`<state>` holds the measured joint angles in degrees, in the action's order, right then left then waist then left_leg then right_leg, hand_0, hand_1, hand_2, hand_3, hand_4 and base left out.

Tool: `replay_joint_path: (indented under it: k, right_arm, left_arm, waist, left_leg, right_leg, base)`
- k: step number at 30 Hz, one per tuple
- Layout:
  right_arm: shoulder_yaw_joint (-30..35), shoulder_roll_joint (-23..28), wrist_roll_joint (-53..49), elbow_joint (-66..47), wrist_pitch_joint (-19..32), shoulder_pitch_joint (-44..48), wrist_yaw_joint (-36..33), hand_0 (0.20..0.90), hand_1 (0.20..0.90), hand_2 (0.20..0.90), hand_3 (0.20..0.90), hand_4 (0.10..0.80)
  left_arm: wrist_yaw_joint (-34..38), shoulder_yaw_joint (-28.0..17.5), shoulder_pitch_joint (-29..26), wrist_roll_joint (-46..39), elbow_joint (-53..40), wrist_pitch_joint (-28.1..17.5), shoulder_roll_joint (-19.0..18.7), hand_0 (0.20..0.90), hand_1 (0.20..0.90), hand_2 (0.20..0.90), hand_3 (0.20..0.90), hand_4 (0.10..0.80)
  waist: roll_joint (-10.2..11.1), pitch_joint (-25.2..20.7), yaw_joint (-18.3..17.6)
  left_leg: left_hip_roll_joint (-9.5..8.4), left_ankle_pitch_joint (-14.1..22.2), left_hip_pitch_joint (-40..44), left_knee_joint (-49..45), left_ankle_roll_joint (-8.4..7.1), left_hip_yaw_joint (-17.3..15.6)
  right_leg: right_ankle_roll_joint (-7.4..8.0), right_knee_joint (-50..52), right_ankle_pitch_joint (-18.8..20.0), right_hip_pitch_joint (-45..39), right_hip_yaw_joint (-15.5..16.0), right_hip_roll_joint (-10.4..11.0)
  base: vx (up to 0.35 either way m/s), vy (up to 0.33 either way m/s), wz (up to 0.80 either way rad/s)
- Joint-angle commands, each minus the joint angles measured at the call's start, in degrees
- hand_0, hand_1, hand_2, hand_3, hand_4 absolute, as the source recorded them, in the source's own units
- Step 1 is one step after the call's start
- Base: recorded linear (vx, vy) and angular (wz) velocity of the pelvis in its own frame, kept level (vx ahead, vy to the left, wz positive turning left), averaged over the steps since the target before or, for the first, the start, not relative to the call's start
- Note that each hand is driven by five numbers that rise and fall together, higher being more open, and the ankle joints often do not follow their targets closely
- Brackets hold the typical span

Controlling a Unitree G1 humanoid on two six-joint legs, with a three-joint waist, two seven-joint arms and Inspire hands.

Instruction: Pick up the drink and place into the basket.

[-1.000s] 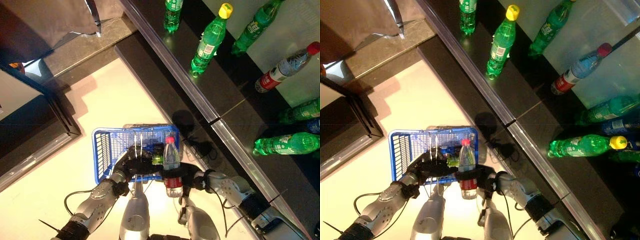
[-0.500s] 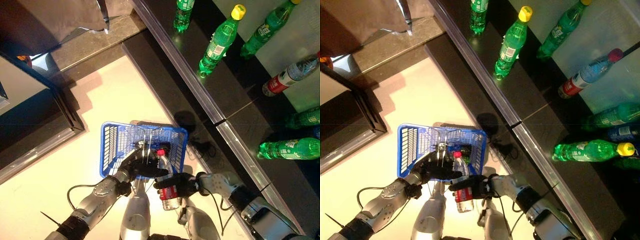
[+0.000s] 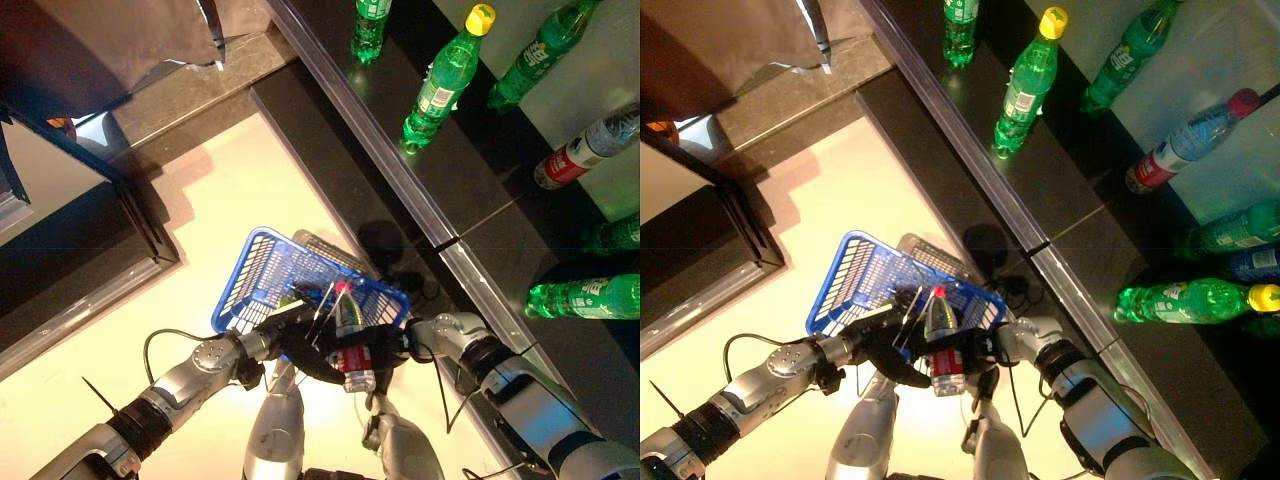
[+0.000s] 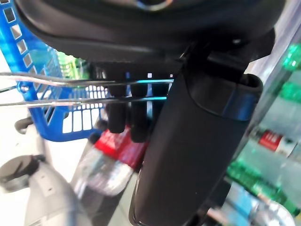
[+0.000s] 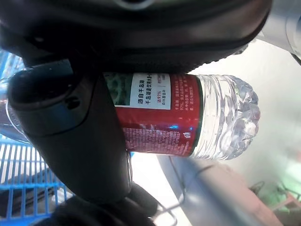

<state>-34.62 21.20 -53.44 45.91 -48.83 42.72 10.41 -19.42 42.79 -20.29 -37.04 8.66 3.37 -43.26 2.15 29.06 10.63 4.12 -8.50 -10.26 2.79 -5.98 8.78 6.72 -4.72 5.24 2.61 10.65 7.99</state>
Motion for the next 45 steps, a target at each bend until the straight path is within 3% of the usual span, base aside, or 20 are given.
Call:
replay_joint_path:
  k: [1, 6, 10, 15, 26, 32, 36, 45]
  right_arm:
    - [0.1, 0.9, 2.4, 2.2, -2.3, 3.3, 8.5, 0.300, 0.300, 0.300, 0.200, 0.100]
    - [-1.3, 0.9, 7.8, 6.1, -2.4, 8.0, 9.7, 0.300, 0.300, 0.300, 0.200, 0.100]
    - [-3.2, 0.2, 17.1, 8.9, 2.7, 11.4, 7.9, 0.300, 0.300, 0.300, 0.200, 0.100]
    - [-7.5, -2.0, 32.6, 8.3, 11.3, 14.6, -1.6, 0.300, 0.300, 0.300, 0.200, 0.100]
    - [-9.4, -9.5, 50.9, 11.7, 13.2, 20.3, -21.2, 0.300, 0.300, 0.300, 0.200, 0.100]
    - [-7.8, -11.8, 53.8, 17.4, 18.9, 22.6, -33.2, 0.300, 0.300, 0.300, 0.200, 0.100]
    - [-8.4, -11.9, 60.8, 17.9, 20.3, 23.0, -35.6, 0.300, 0.300, 0.300, 0.200, 0.100]
    - [-16.9, -10.6, 86.4, 16.9, 20.0, 20.2, -28.8, 0.300, 0.300, 0.300, 0.200, 0.100]
  left_arm:
    - [-11.1, 1.7, -6.2, -4.0, -18.2, -10.8, 6.3, 0.300, 0.300, 0.300, 0.200, 0.100]
    - [-11.9, 3.8, -8.4, -4.3, -18.4, -10.3, 6.5, 0.300, 0.300, 0.300, 0.200, 0.100]
    - [-12.1, 4.8, -10.0, -5.6, -18.3, -9.9, 7.6, 0.300, 0.300, 0.300, 0.200, 0.100]
    - [-12.2, 4.8, -10.4, -12.5, -17.8, -7.7, 11.7, 0.300, 0.300, 0.300, 0.200, 0.100]
    - [-13.3, 4.8, -12.7, -14.1, -17.8, -4.0, 21.8, 0.300, 0.300, 0.300, 0.200, 0.100]
    - [-12.6, 6.1, -15.0, -17.2, -15.9, -3.0, 25.4, 0.300, 0.300, 0.300, 0.200, 0.100]
    - [-11.7, 6.8, -15.8, -17.8, -15.8, -3.8, 26.7, 0.300, 0.300, 0.300, 0.200, 0.100]
    - [-10.7, 9.1, -16.4, -18.4, -15.6, -7.1, 28.0, 0.300, 0.300, 0.300, 0.200, 0.100]
  waist:
    - [-1.1, -6.6, -0.1]
    - [-1.2, -6.0, 0.0]
    - [-1.6, -5.6, 0.0]
    - [-2.5, -4.5, -0.3]
    - [-5.2, -2.3, -0.2]
    - [-6.2, -2.1, -0.3]
    - [-6.9, -2.0, -0.5]
    - [-7.5, -1.7, -1.3]
  left_leg:
    - [0.23, 2.4, -1.0, -2.1, 3.86, -0.6]
    - [0.30, 2.4, -1.3, -2.2, 3.85, -0.7]
    - [0.11, 2.4, -1.6, -2.3, 3.88, -0.8]
    - [-0.46, 2.4, -2.3, -2.7, 4.09, -0.9]
    - [-2.14, 2.6, -4.2, -3.7, 4.65, -1.2]
    - [-2.50, 2.8, -4.6, -3.7, 4.95, -1.7]
    - [-2.70, 2.7, -5.0, -3.4, 5.08, -1.8]
    - [-3.21, 3.0, -5.8, -3.0, 5.71, -2.3]
  right_leg:
    - [-0.52, 6.4, 1.1, 4.4, -1.3, 3.7]
    - [-0.50, 6.7, 1.2, 5.0, -1.5, 3.7]
    - [-0.55, 6.9, 1.2, 5.6, -1.7, 3.9]
    - [-0.60, 7.3, 1.4, 6.6, -2.0, 4.5]
    - [-0.42, 8.6, 1.6, 9.1, -1.8, 6.1]
    - [-0.09, 8.4, 2.1, 9.5, -1.2, 6.8]
    - [0.06, 8.4, 2.4, 10.2, -1.1, 7.1]
    - [0.65, 8.4, 2.9, 11.8, -1.1, 7.7]
  base:
    - [0.000, 0.000, 0.00]
    - [0.000, 0.008, 0.00]
    - [0.001, 0.030, -0.01]
    - [-0.004, 0.064, -0.01]
    - [-0.019, 0.067, 0.02]
    - [-0.005, 0.040, 0.03]
    - [-0.021, 0.058, 0.04]
    - [-0.021, 0.042, 0.00]
